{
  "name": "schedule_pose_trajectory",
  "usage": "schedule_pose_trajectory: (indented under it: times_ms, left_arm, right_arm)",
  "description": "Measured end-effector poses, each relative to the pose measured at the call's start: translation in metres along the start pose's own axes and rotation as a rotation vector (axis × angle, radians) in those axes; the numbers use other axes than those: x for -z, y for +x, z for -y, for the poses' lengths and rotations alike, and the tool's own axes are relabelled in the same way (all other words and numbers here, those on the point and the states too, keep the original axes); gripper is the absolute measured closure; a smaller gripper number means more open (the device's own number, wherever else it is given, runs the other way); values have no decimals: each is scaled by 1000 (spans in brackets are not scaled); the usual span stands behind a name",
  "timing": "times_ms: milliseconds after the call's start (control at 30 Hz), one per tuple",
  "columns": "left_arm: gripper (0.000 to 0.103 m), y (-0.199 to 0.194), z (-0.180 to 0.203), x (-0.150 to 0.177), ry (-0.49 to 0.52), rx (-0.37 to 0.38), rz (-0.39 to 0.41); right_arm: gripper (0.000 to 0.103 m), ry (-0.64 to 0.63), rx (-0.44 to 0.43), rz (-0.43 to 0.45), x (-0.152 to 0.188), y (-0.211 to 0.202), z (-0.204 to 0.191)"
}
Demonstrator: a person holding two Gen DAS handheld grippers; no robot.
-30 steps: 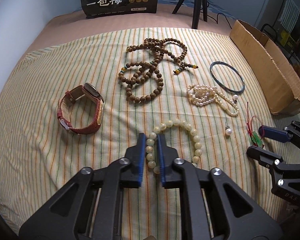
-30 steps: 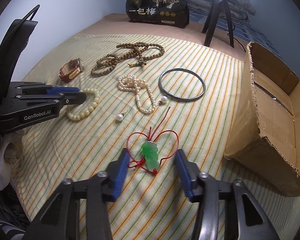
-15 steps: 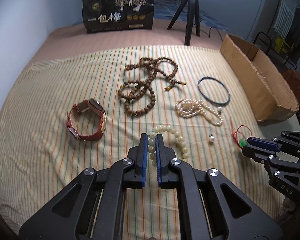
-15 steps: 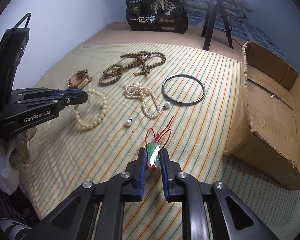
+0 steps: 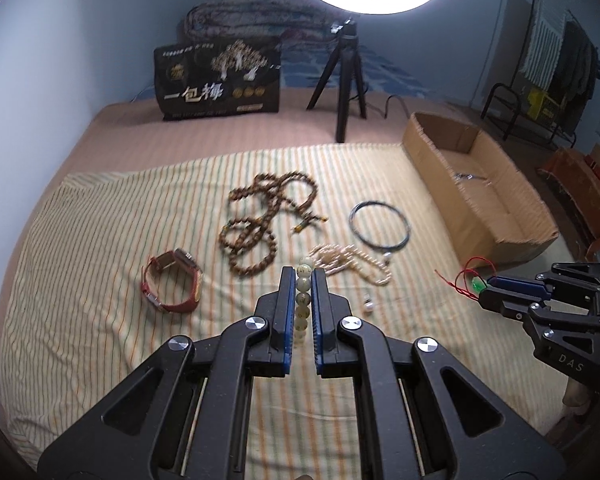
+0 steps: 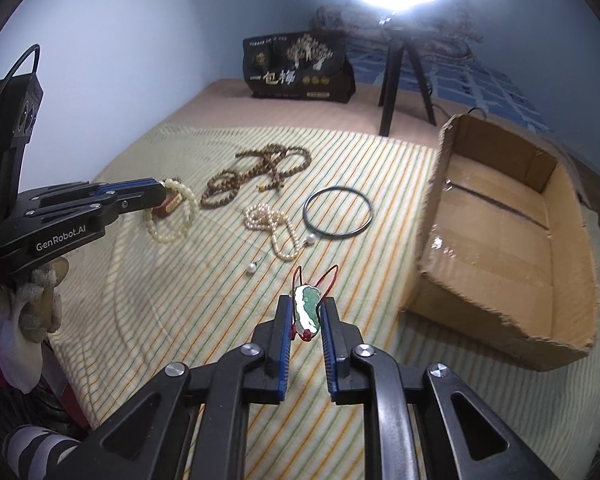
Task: Organize jewelry
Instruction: 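Carry the pendant into the box and open the right tool while the left tool drops the bracelet there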
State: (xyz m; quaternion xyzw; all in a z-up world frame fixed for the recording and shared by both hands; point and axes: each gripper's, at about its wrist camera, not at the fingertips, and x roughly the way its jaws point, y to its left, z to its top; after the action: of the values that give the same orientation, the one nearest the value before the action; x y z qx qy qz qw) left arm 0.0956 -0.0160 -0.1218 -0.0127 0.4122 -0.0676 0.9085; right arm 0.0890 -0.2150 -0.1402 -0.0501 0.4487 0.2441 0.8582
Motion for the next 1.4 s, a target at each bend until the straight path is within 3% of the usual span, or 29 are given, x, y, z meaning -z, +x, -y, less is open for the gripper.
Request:
schedule_pose_trajectory:
  times_ms: [333,800,1067,1400]
  left_arm:
    - [98,-20,40,-23,33,82,63]
    - [98,-7,120,-74,86,222,105]
    - [98,27,159,-90,124,252,74]
    - [98,70,182,-80,153,255,3]
  right_arm:
    - [91,32,50,83,-15,-43,29]
    - [91,106,143,140,-40,-69,101]
    - [91,139,184,144,-47,-62,137]
    - [91,192,203,111,-42,-41,174]
